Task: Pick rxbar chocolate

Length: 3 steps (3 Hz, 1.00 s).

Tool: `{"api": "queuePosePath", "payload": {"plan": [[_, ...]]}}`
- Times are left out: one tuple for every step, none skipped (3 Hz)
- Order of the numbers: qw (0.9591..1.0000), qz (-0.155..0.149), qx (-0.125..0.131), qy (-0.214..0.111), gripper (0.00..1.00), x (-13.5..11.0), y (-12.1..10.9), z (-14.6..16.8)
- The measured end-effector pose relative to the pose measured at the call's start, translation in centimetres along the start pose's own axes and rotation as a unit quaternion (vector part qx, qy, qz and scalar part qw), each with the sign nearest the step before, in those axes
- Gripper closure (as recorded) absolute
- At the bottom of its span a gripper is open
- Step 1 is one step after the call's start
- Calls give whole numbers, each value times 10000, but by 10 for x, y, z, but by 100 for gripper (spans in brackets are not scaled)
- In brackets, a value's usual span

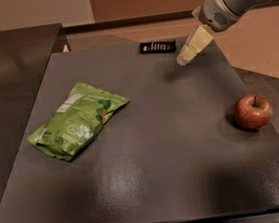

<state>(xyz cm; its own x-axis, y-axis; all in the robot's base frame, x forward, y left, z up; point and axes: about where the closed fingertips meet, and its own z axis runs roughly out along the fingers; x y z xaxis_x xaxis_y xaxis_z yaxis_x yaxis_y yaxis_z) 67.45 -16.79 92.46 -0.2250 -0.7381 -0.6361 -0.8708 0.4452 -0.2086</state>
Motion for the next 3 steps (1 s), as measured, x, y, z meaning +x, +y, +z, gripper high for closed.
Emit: {"api": "queuePosePath", "payload": {"plan": [[9994,323,25,-144,0,3,-24,33],[9983,529,72,-232,0,4,-37,60],[9967,720,87,-359,0,1,-43,80]]}}
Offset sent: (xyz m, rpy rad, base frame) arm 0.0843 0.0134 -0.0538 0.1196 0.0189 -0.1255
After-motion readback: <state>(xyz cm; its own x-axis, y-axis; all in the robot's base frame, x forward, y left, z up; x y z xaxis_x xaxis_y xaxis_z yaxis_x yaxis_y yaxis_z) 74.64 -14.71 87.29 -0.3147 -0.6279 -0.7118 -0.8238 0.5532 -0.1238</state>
